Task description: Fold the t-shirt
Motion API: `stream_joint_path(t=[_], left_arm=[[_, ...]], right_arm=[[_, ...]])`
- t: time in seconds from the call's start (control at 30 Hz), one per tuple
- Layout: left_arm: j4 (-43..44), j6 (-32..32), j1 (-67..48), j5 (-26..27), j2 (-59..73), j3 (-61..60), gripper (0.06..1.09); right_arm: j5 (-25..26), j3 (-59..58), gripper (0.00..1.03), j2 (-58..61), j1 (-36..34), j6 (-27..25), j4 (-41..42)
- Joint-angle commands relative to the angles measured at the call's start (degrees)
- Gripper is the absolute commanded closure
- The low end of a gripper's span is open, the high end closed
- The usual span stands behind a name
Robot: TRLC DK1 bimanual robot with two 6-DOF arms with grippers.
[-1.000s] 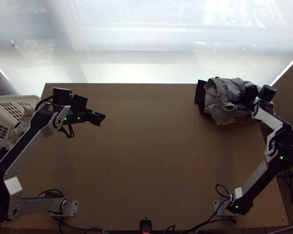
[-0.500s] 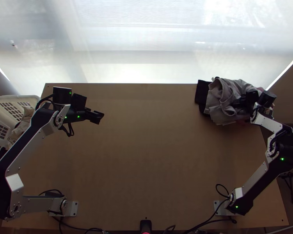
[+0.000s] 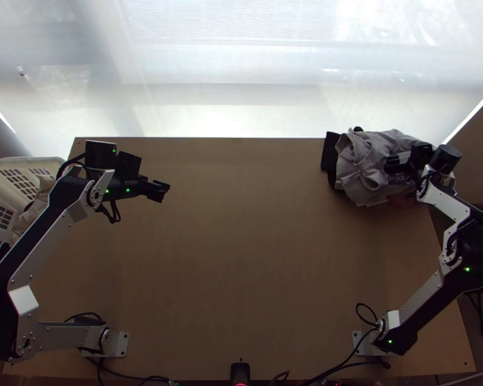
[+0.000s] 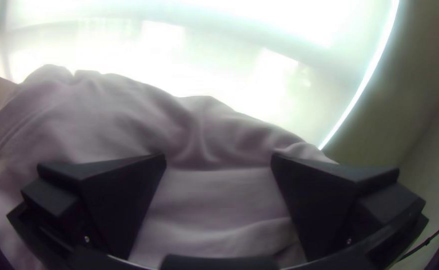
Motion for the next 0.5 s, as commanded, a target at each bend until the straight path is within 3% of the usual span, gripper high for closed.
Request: stream_joint_path(t=[0.0, 0.3, 0.47], left_arm=[[-0.8, 0.2, -0.2, 0.0, 0.0, 0.9, 0.11], [-2.6, 0.6, -0.1, -0.1, -0.6, 2.4, 0.11], [-4.0, 0.9, 0.3, -0.2, -0.9, 4.2, 0.11]], right_arm=[[-0.1, -0.6, 0.04, -3.9, -0.6, 0.3, -1.7], [-0.1, -2.3, 0.04, -8.9, -1.4, 2.0, -2.0], [-0.1, -5.1, 0.04, -17.8, -4.0, 3.5, -4.0]])
